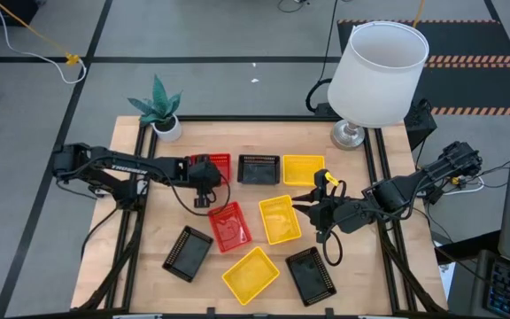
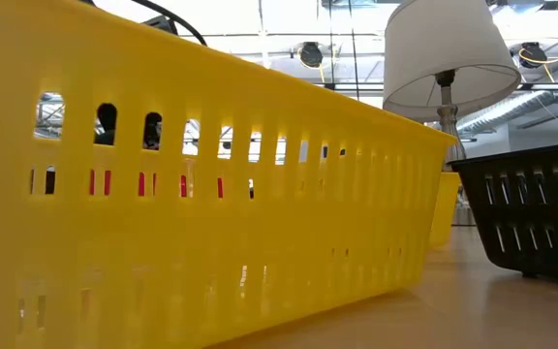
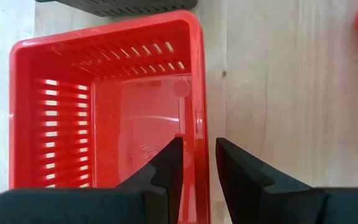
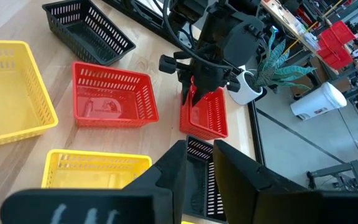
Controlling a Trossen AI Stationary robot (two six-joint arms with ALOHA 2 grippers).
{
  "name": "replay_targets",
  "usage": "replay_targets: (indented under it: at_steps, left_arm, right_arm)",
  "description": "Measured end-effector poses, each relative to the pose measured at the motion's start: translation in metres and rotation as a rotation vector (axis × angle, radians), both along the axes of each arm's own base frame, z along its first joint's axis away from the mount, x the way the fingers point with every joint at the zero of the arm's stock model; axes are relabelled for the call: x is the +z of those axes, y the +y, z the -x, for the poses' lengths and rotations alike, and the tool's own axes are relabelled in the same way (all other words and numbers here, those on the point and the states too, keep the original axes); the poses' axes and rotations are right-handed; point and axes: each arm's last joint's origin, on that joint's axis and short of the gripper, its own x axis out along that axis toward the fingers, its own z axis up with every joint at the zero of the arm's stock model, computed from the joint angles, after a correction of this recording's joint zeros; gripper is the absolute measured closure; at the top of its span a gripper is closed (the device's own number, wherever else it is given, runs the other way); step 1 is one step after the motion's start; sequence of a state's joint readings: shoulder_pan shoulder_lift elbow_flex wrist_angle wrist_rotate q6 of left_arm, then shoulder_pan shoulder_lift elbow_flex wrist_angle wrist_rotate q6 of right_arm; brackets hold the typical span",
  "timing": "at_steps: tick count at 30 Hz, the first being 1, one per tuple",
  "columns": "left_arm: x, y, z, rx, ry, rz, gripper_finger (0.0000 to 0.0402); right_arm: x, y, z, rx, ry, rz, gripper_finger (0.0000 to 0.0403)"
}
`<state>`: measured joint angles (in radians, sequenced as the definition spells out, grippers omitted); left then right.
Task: Stack baskets by color
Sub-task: Stack the bottom right red bin on top of the top red bin
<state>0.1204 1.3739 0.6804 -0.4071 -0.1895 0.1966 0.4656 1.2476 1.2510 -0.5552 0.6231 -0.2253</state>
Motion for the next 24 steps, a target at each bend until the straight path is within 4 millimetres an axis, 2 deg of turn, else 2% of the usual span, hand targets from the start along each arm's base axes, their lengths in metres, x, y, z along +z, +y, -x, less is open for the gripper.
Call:
replay_targets:
  at_steps: [17, 24]
  left_arm:
    - [0.001, -0.009, 0.000, -0.066, 0.039, -0.139, 0.0304]
    - [0.004, -0.010, 0.001, -0.022, 0.010, -0.132, 0.0282]
  right_arm:
    - [0.000, 0.000, 0.000, 0.000, 0.003, 0.001, 0.0330]
    - [0.000, 0.000, 0.000, 0.000, 0.003, 0.001, 0.0330]
